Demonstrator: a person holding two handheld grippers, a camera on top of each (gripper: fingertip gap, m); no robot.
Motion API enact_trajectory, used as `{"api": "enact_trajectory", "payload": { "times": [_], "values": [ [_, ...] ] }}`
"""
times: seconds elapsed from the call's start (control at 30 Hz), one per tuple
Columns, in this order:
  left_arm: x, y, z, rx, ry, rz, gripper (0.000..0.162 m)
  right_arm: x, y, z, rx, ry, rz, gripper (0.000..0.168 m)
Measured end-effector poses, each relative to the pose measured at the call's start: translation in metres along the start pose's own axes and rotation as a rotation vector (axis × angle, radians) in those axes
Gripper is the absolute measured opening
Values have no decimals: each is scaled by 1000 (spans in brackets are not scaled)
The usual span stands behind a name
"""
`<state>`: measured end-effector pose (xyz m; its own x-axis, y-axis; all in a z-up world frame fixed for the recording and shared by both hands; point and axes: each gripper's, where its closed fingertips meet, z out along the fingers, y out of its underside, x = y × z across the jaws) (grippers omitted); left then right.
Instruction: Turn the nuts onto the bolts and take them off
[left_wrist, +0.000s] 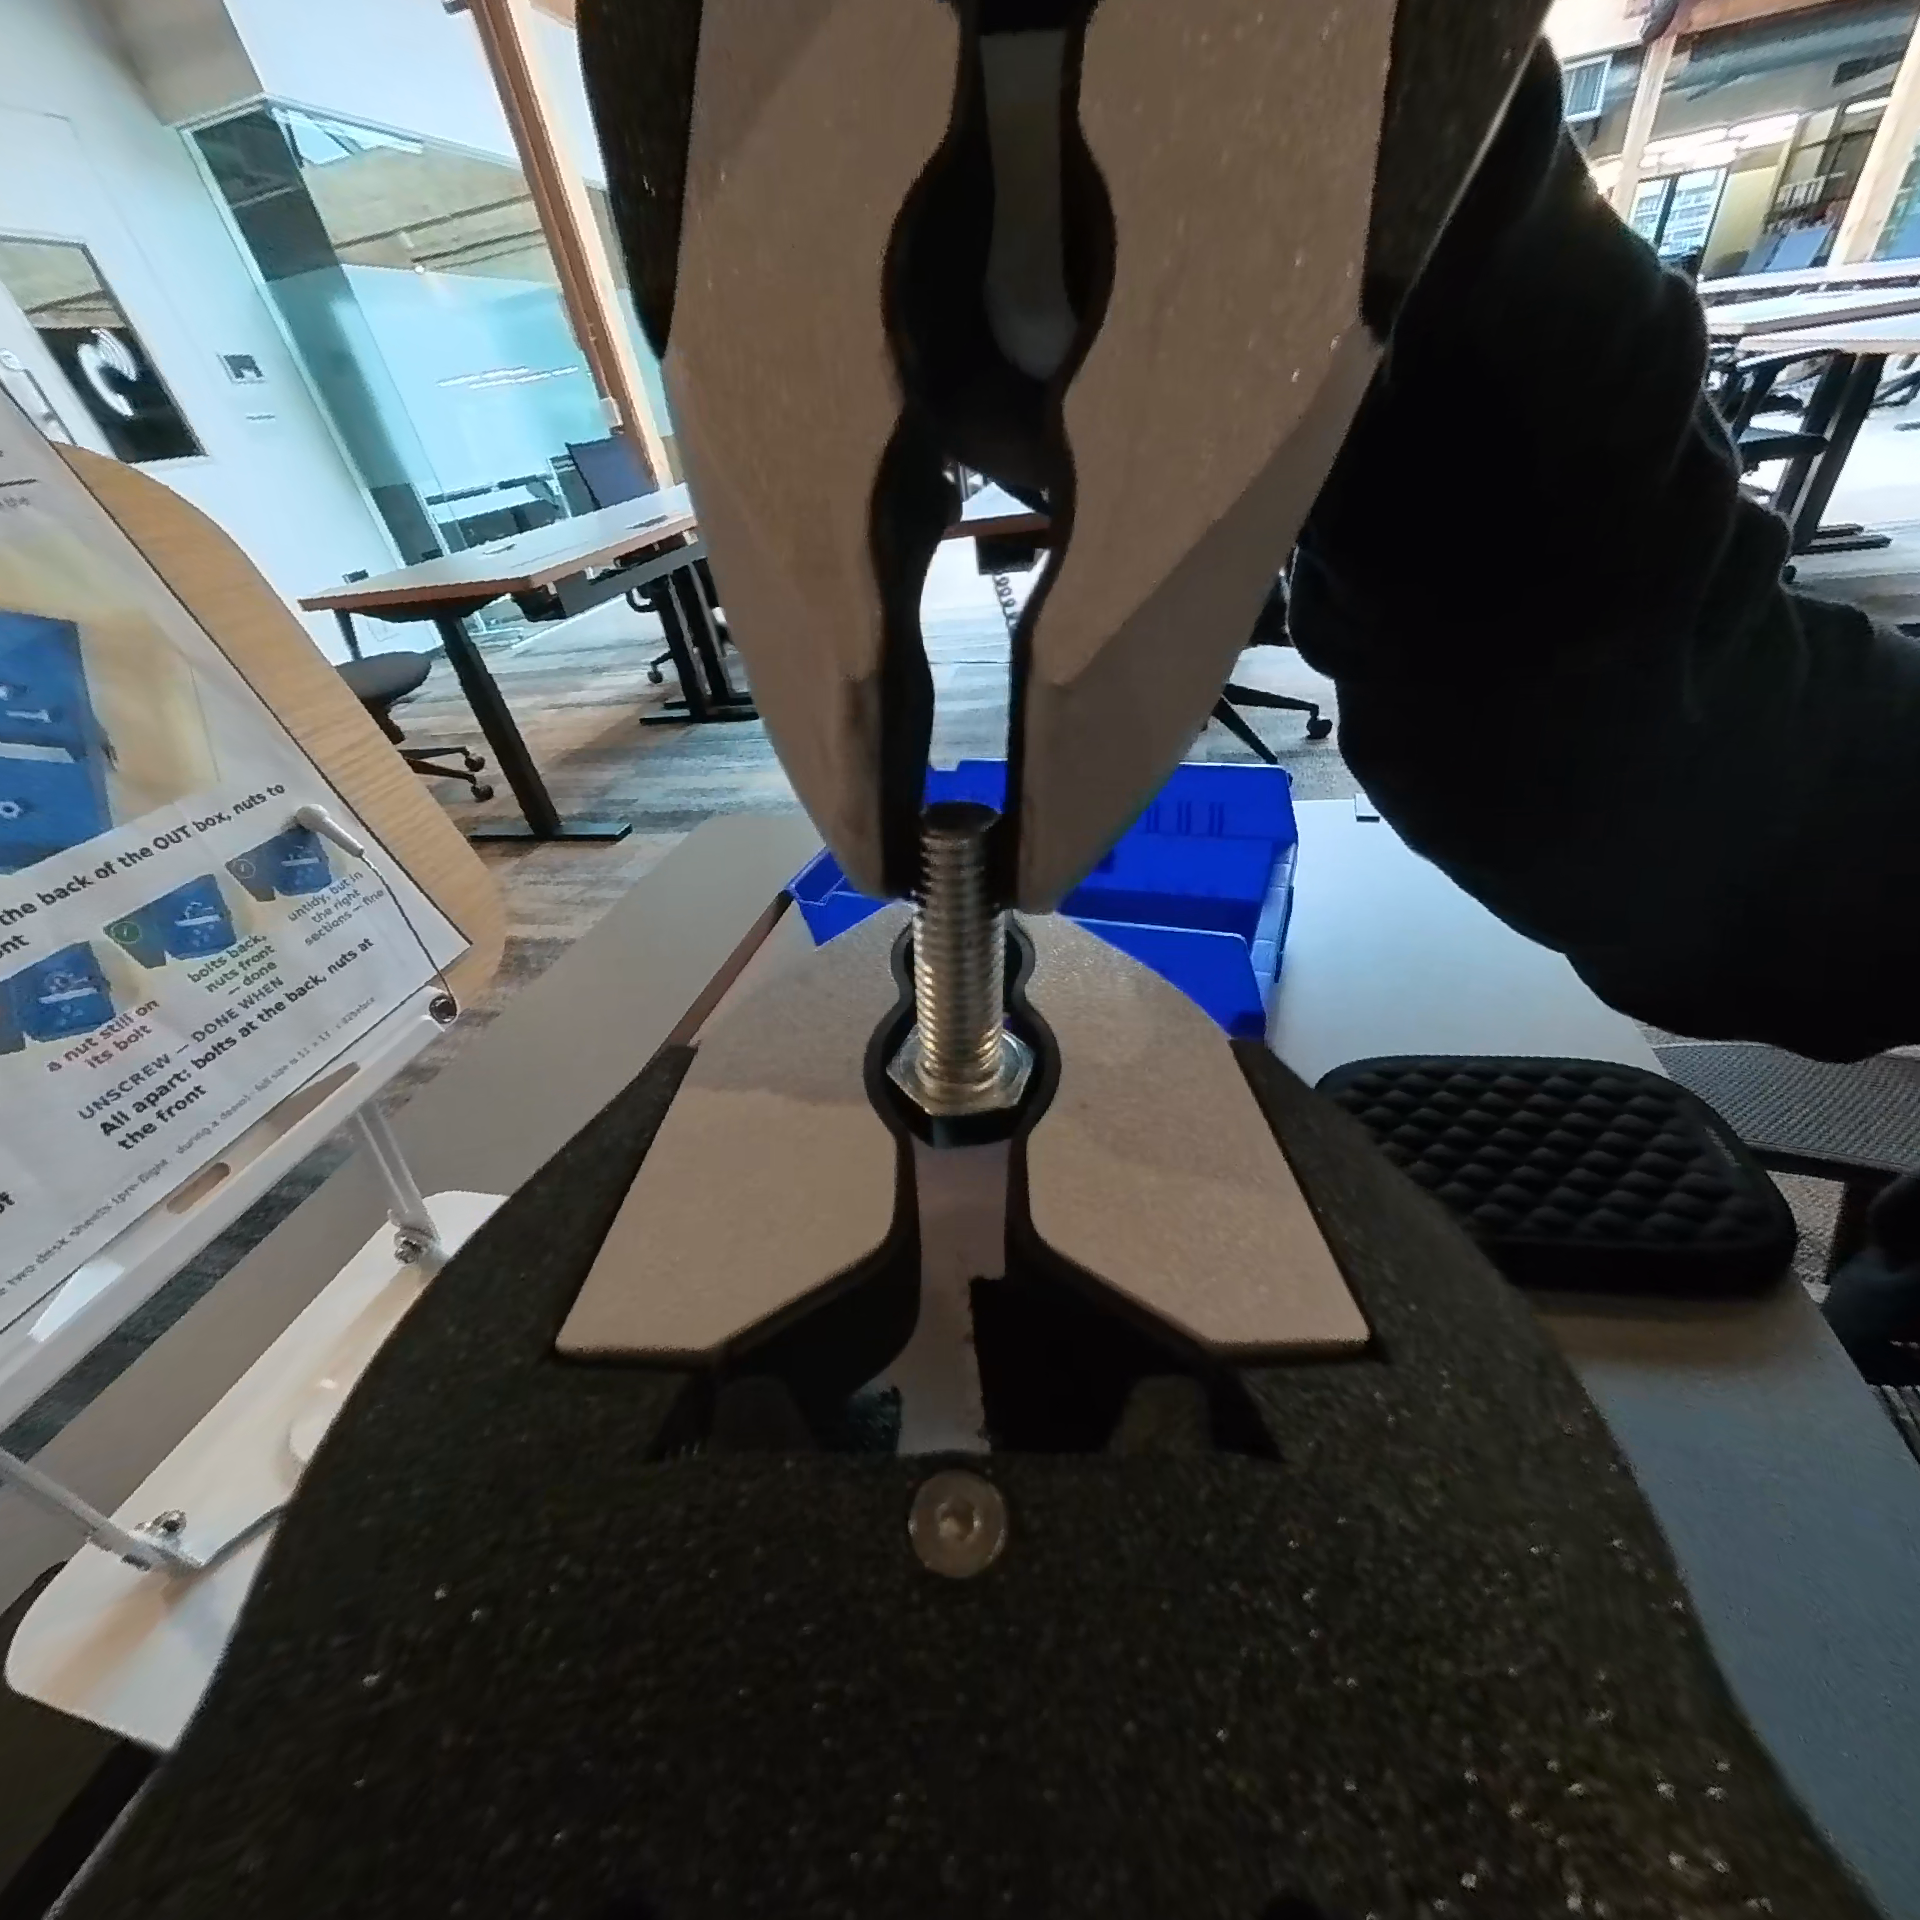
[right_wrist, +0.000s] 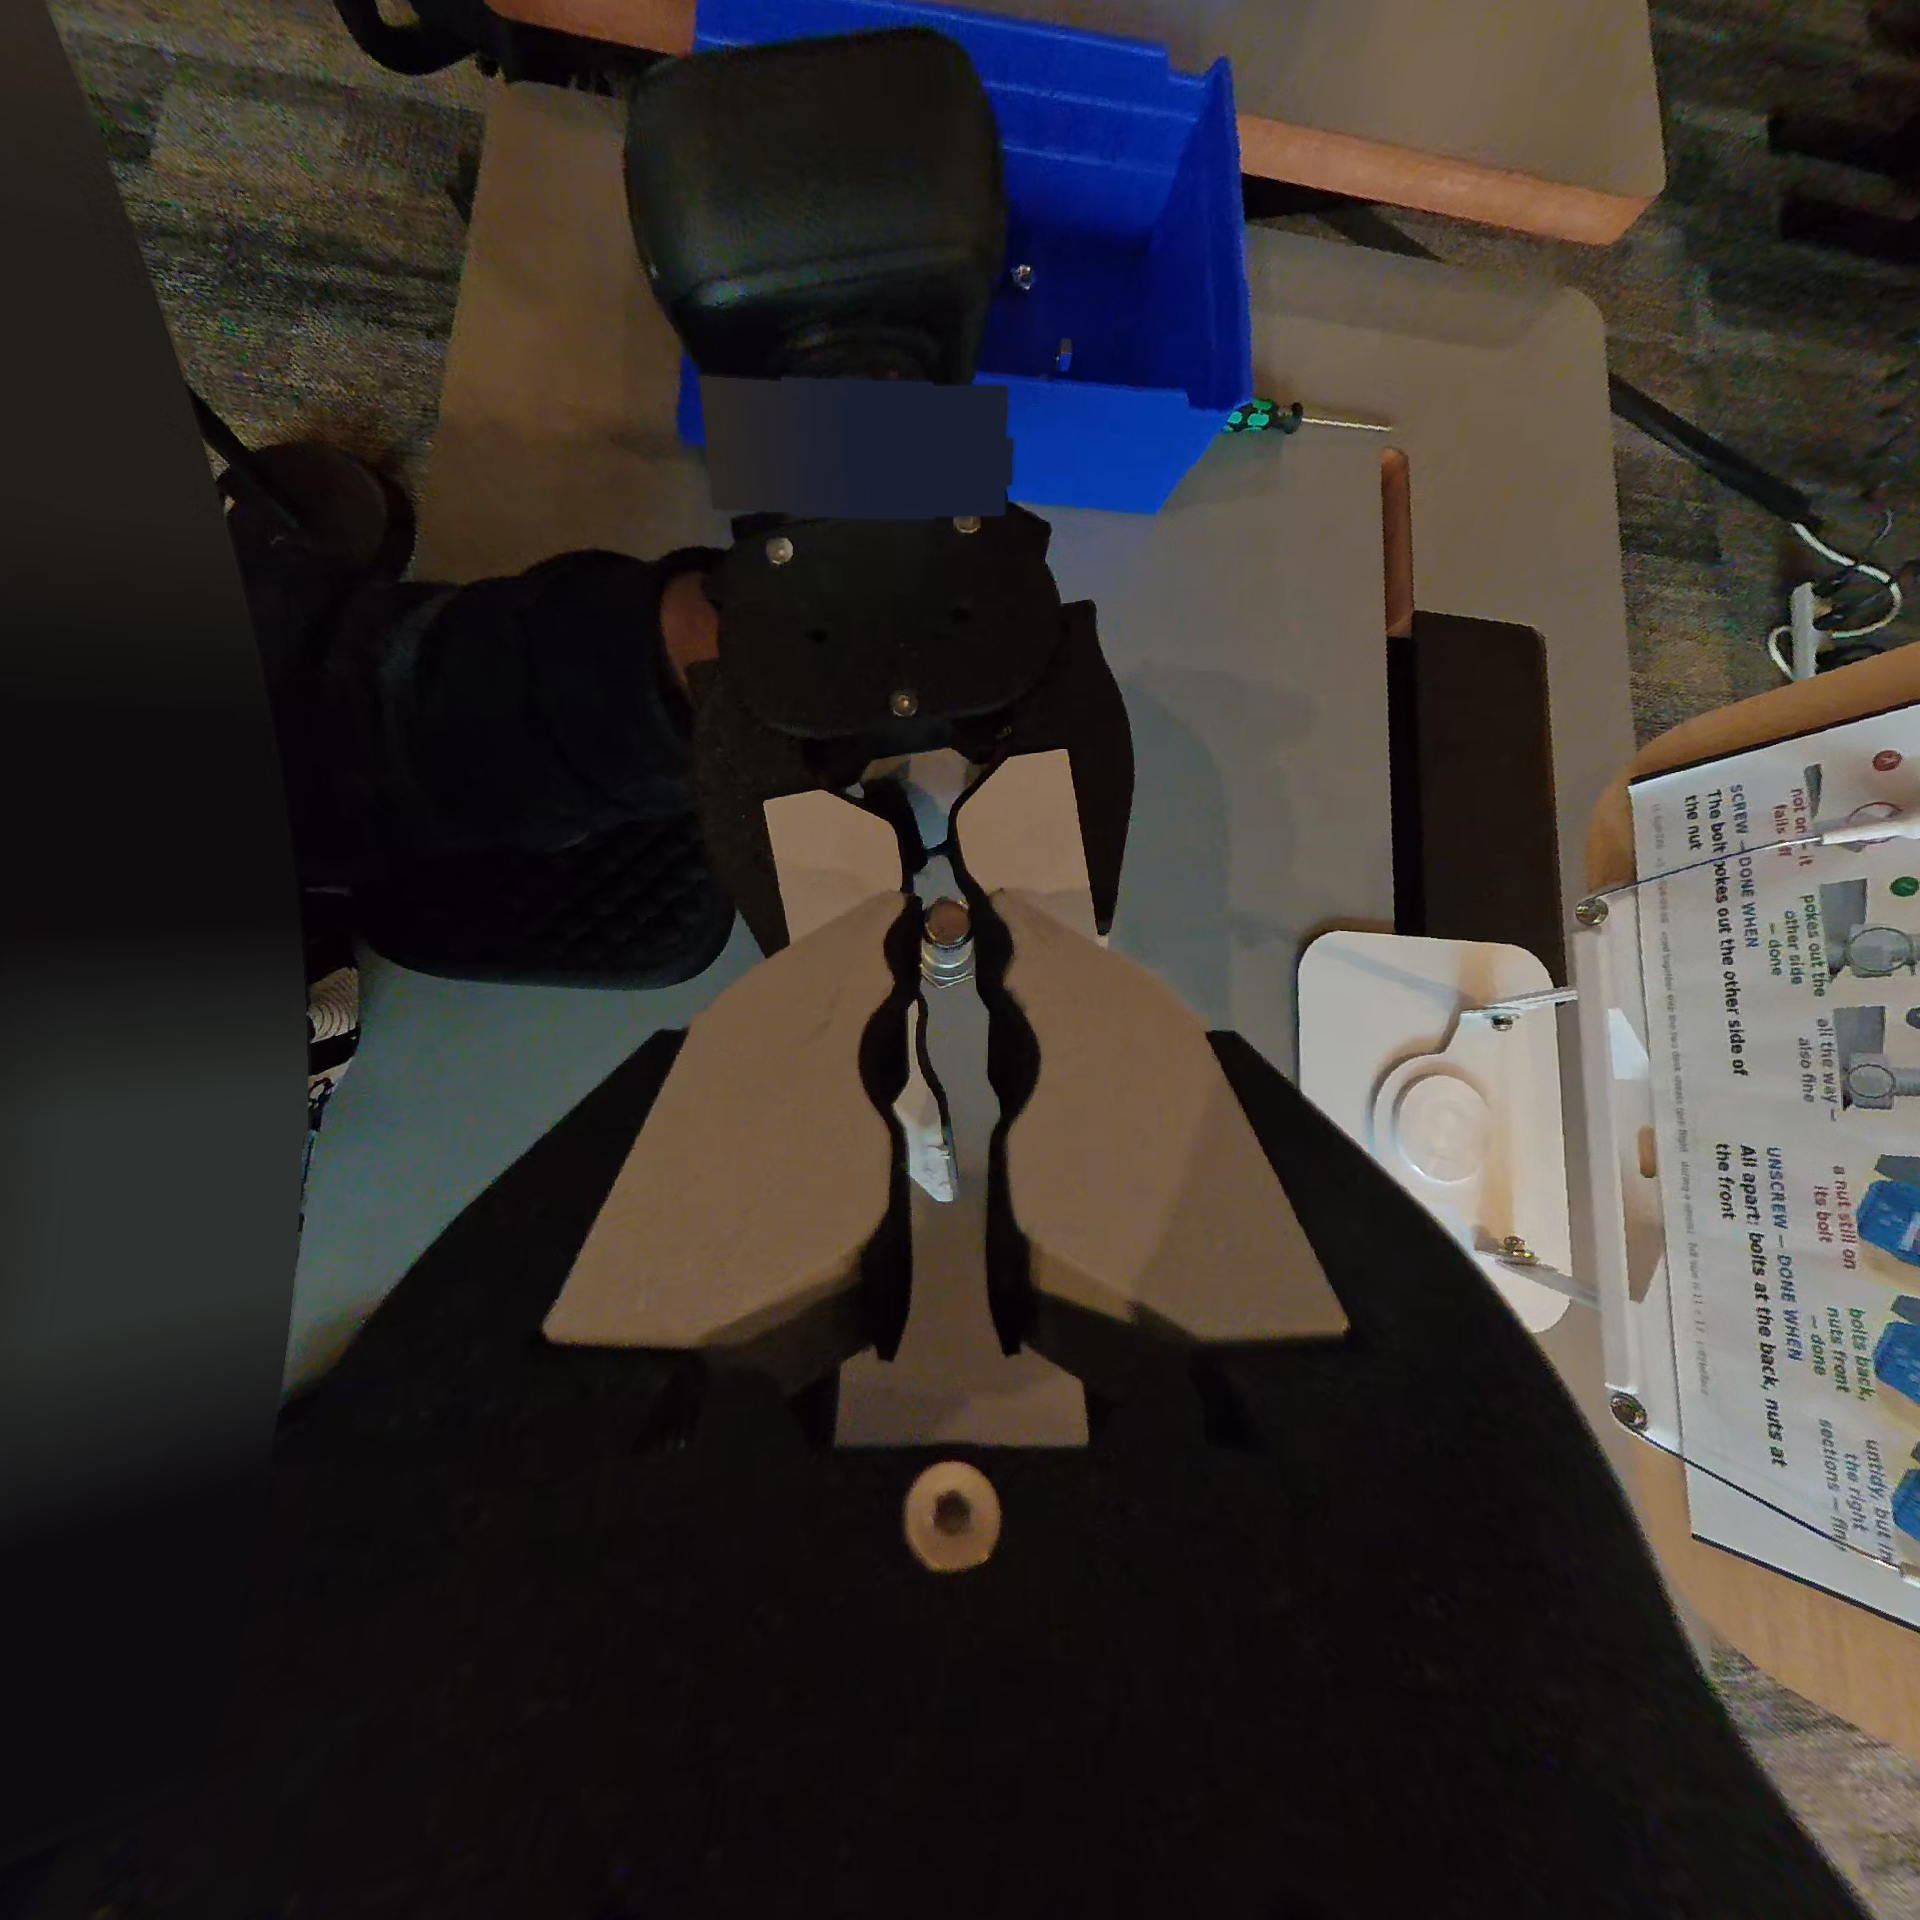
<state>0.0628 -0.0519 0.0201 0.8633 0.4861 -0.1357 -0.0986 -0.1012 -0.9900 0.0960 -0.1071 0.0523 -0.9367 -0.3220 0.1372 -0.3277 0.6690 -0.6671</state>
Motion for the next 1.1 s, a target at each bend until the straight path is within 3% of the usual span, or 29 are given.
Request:
{"api": "enact_trajectory", "payload": {
  "times": [0.33,0.53,0.7,0.83,0.97,1.1],
  "values": [
    [-3,-2,-2,6,-16,-20,12,3,-10,-21,133,93,8,35],
    [-13,-8,-17,29,-67,-32,12,-23,30,-28,163,143,6,40],
    [-17,-15,-36,48,-124,-25,12,-58,119,25,-11,35,15,49],
    [-22,-22,-51,70,-166,-16,12,-70,182,86,-145,-43,81,46],
    [-28,-23,-62,92,-192,-23,12,-72,218,133,-236,-86,113,41],
    [-32,-22,-66,106,-196,-36,12,-69,236,156,-319,-87,95,37]
  ]
}}
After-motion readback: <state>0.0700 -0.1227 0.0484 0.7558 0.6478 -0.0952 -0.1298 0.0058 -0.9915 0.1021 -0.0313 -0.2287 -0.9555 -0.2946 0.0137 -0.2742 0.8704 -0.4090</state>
